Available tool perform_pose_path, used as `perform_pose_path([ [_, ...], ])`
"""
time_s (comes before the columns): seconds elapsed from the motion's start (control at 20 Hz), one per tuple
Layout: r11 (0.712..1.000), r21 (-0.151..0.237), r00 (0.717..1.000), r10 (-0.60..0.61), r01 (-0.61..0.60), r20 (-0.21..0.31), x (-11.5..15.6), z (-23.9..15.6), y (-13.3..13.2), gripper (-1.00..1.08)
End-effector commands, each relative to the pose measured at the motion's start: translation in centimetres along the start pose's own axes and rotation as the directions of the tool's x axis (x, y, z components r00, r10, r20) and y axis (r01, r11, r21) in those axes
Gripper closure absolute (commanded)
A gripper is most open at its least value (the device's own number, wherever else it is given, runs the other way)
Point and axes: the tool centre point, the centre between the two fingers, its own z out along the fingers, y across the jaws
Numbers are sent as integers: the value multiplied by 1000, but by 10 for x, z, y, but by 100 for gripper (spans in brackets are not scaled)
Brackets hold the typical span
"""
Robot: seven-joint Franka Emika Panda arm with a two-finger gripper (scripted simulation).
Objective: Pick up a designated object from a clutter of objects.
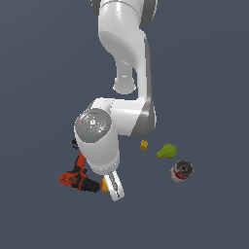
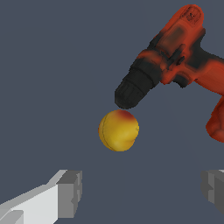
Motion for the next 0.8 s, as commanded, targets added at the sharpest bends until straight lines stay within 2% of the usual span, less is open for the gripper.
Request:
perform_pose_path([
  [0.0, 998, 0, 998, 64, -64, -2, 5, 13, -4, -92],
  [0.35, 983, 0, 983, 182, -182, -5, 15, 39, -9, -92],
  [0.75, 974, 0, 974, 228, -228, -7, 18, 49, -11, -92],
])
